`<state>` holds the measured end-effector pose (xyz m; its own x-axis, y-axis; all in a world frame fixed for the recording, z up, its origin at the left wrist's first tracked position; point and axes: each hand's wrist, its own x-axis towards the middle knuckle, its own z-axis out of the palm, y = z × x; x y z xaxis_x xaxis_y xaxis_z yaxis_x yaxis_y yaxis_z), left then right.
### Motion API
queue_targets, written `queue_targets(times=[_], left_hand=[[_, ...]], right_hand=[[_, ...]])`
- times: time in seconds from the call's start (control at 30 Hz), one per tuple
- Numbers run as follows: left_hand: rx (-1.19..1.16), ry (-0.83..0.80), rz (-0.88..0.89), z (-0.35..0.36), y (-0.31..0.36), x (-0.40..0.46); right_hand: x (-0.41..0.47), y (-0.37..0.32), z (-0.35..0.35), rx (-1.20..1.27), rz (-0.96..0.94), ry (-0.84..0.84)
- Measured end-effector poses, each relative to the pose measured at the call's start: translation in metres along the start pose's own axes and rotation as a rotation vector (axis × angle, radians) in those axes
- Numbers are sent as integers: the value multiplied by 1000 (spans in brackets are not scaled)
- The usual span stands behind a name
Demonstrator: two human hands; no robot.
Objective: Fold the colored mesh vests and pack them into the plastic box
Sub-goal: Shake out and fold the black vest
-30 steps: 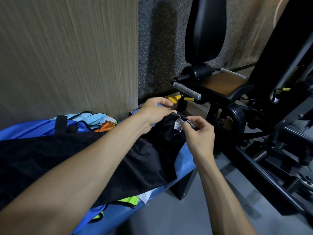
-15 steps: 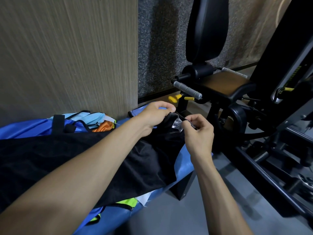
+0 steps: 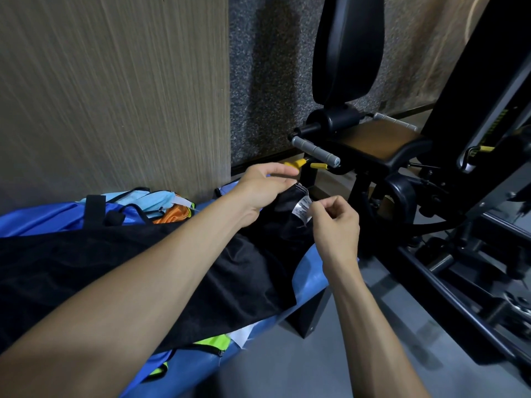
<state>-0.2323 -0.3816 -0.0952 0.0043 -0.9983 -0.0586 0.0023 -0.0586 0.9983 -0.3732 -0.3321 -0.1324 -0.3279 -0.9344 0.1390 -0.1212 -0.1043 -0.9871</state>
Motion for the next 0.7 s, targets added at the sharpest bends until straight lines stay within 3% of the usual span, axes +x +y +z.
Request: queue_targets(times=[0.27,0.37,0.5,0.6,0.7], left_hand=[[4,9,117,7,5,6],[21,-90,191,6,5,5],[264,-158,316,5,-1,10],[452,-128,409,11,-8,19],[639,-101,477,16,-14,21]], right_hand=[[7,4,-2,13,-30,1],[12,7,-4,6,-1,29],[20,14,-9,12,93,32],[29,15,-11,13,183,-96],[42,20,-8,-84,114,-126]])
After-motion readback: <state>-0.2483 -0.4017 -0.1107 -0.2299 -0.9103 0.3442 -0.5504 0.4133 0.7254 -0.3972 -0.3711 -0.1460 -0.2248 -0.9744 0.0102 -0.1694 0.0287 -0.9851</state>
